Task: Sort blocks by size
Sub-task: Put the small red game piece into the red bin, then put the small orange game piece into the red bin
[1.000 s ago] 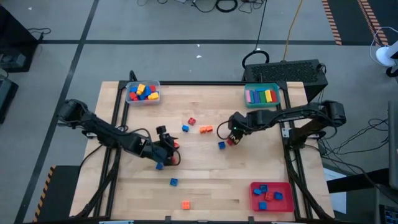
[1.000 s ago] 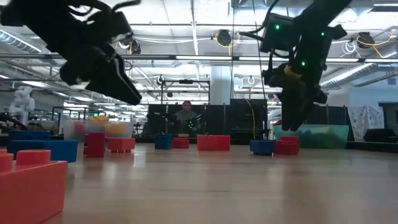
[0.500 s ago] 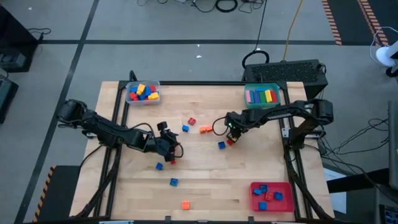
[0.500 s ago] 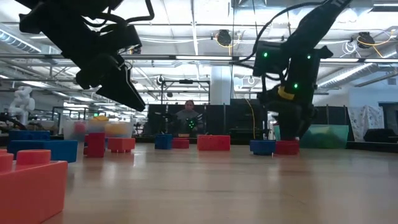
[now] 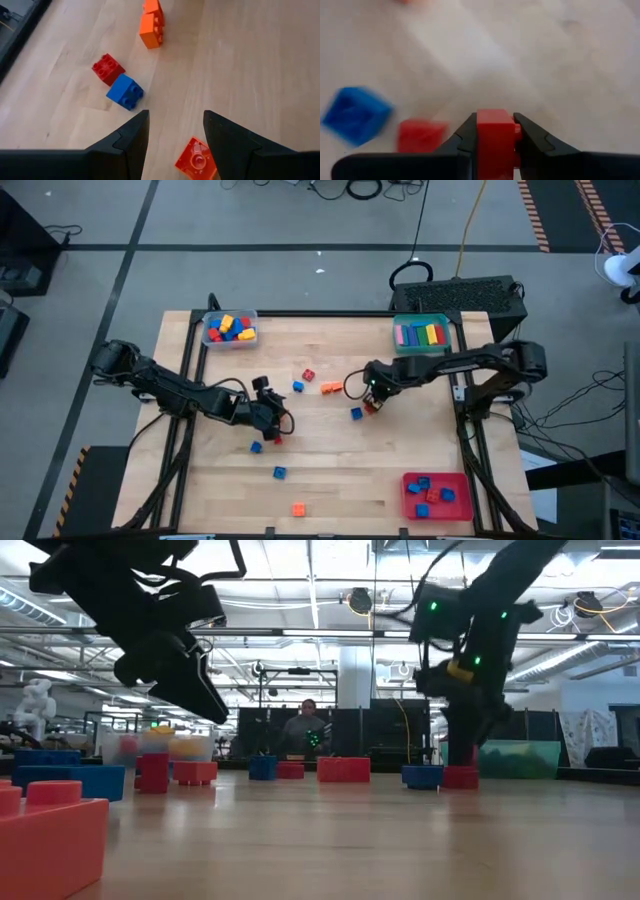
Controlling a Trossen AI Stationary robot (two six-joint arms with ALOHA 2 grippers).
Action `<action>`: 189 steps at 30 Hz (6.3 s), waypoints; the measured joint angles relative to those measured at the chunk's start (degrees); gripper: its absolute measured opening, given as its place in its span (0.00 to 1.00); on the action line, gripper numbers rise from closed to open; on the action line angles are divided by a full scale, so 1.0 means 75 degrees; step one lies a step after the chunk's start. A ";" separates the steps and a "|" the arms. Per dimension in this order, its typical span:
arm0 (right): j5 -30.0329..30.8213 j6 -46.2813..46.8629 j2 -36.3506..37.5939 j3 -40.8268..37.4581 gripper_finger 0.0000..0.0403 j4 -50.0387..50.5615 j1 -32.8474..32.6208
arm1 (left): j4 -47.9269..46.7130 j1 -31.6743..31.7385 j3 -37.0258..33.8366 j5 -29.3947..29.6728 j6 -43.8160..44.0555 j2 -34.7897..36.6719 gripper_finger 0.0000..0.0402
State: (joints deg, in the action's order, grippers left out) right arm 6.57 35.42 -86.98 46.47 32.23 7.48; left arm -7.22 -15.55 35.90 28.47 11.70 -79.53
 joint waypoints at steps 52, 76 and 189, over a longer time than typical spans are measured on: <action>-0.0559 1.0154 0.0465 0.0021 0.40 0.0123 -0.8561 | 0.0959 0.0149 0.0000 0.0128 -0.0209 0.0000 0.47; 0.2512 0.5811 0.1684 0.1281 0.31 0.2359 -0.5461 | 0.0915 0.0143 0.0000 0.0021 -0.0214 0.0000 0.47; -0.0315 0.7133 -0.2435 0.4332 0.19 0.3986 -0.8220 | 0.1605 0.0615 -0.0003 -0.0513 -0.0423 0.0000 0.47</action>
State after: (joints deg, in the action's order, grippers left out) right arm 4.21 88.92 -105.25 78.96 62.13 -54.17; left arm 4.81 -10.94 35.88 24.62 8.52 -79.53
